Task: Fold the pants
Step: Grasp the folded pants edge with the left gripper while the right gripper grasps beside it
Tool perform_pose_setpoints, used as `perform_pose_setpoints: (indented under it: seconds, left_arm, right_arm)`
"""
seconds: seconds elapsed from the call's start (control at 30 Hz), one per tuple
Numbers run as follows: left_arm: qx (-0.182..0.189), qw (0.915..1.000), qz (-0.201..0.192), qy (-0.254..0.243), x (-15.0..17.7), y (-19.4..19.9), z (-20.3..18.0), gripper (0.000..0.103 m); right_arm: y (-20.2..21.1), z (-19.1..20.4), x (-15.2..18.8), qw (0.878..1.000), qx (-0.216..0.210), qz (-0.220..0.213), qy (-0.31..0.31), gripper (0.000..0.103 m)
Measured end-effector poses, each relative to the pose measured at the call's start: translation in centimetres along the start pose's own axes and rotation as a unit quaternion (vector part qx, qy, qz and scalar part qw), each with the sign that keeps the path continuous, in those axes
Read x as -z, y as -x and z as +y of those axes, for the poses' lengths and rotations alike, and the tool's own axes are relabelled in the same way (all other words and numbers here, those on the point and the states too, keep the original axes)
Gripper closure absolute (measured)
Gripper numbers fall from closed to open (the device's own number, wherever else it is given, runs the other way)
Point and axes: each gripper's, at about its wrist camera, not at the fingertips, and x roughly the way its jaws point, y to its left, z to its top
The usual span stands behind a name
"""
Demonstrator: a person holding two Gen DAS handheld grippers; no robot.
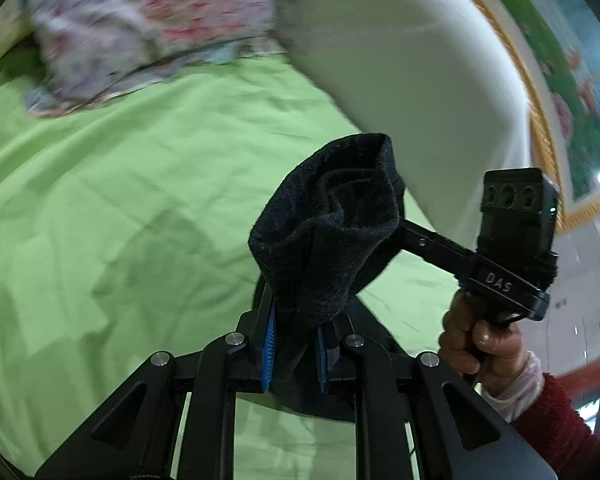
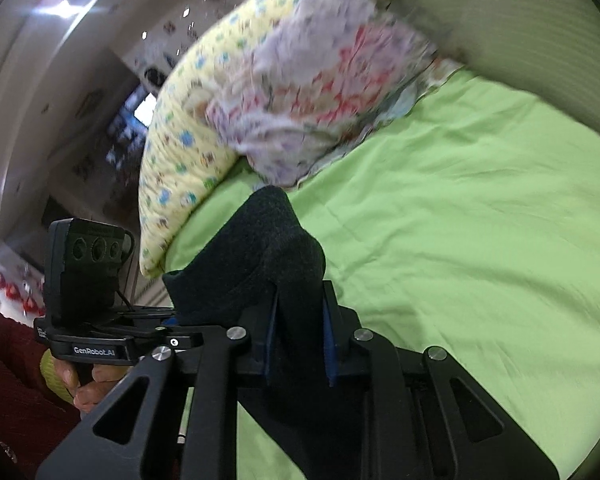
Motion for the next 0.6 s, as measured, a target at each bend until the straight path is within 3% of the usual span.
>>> perform_pose_setpoints:
  seconds: [0.27,0.6]
  left_arm:
    - [0.037,0.996,0.021,-0.079,1.5,0.3,-7.2,0.088]
    - [0.058,0.9804,0.068,-0.175,5.6,-2.5,-14.9,0.088]
  right_arm:
    - [6.8,-0.7,3.7,0.997,0.017,-0.068,-0.036,0.083]
    - [13.1,-3.1,10.0,0.986,0.045,-0.129,-0.096,0.084]
